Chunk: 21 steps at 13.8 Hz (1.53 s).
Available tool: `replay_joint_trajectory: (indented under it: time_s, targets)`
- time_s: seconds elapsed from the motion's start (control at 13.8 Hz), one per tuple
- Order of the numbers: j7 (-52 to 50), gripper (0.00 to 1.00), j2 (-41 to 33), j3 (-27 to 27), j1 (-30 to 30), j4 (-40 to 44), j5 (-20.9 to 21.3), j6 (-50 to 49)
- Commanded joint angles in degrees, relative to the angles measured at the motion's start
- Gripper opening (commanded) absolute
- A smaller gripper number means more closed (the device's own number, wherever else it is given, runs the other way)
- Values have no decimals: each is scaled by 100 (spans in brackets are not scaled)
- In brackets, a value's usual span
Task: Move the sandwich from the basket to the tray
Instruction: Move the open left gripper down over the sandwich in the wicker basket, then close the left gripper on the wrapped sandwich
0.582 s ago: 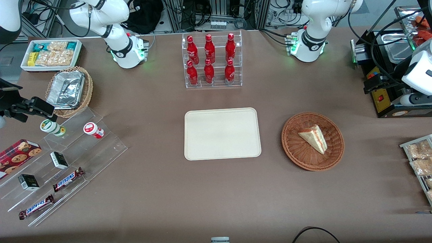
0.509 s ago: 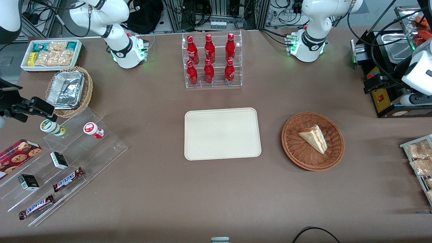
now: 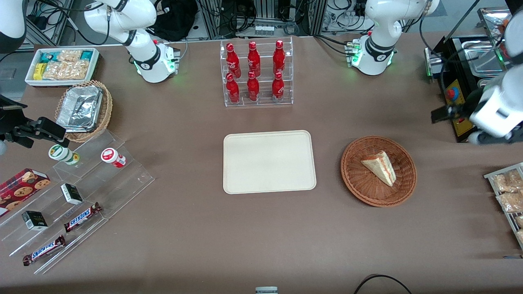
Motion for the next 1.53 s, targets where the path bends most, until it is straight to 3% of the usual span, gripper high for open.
replay_joint_trajectory:
  time_s: [0.0, 0.73, 1.02, 1.45]
  targets:
    - [-342, 100, 262, -5, -42, -334, 10, 588]
    - [-4603, 100, -133, -49, -508, -3278, 19, 4498]
    - [-4783, 100, -10, -49, -490, -3817, 19, 5126]
    - [-4853, 100, 402, -49, -482, -3896, -34, 5531]
